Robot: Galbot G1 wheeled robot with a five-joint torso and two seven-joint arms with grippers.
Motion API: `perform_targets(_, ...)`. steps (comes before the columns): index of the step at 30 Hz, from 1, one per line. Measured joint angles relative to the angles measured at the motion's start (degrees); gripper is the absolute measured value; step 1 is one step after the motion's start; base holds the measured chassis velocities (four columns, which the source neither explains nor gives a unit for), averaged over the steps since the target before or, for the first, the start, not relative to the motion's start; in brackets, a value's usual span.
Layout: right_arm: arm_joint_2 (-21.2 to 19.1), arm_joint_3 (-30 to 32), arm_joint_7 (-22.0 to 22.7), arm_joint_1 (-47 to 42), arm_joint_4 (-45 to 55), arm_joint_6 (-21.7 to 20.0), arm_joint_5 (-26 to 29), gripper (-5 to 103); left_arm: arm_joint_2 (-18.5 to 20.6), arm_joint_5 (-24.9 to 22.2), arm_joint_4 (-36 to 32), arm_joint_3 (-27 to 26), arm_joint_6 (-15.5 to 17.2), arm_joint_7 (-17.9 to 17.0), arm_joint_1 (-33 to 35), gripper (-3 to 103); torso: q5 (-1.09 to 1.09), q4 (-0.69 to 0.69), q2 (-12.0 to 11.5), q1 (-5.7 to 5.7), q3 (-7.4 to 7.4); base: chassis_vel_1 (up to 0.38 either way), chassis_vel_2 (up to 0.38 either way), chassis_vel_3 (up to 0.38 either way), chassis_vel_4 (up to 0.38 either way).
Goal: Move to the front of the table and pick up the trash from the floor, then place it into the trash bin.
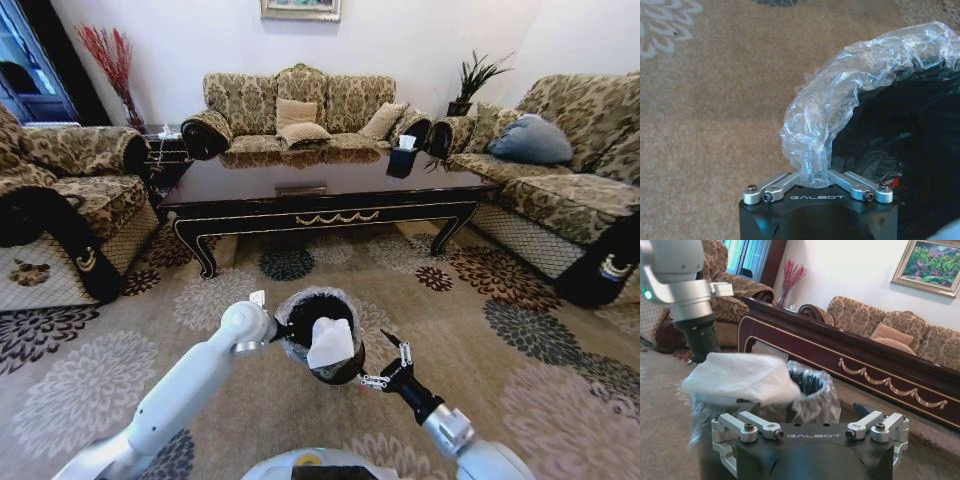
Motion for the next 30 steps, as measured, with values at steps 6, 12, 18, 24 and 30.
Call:
perform_targets(6, 0.0, -0.6, 0.2, 1.7, 2.3, -2.0, 2.0, 100, -0.2, 2.9, -0.7, 3.9, 0.0, 0.0, 2.4, 0, -0.01, 0.02, 0.0, 0.0, 0.0, 0.0, 0.0, 0.0, 0.0)
perform_targets(12, 0.2, -1.1, 0.5, 1.8, 0.5, -2.2, 1.0, 100, -0.9, 3.3, -2.1, 5.8, 0.0, 0.1, 2.5, 0, 0.0, -0.01, 0.0, 0.0, 0.0, 0.0, 0.0, 0.0, 0.0)
perform_targets(18, 0.5, -0.9, 0.3, 0.4, -1.5, 0.4, -3.1, 100, -0.3, 1.7, -2.2, 3.4, 0.0, 0.1, 1.2, 0, 0.0, -0.01, 0.0, 0.0, 0.0, 0.0, 0.0, 0.0, 0.0)
perform_targets(24, 0.2, -0.4, 0.2, 0.1, -1.2, 0.8, -3.6, 100, 0.1, 0.2, -1.2, 0.6, 0.0, 0.0, 0.5, 0, -0.01, 0.0, 0.0, 0.0, 0.0, 0.0, 0.0, 0.0, 0.0)
perform_targets(30, 0.2, -0.1, 0.1, -0.6, -0.5, 0.6, -3.4, 100, -0.1, 0.2, -0.4, -0.3, 0.0, 0.1, 1.1, 0, -0.01, 0.0, 0.0, 0.0, 0.0, 0.0, 0.0, 0.0, 0.0)
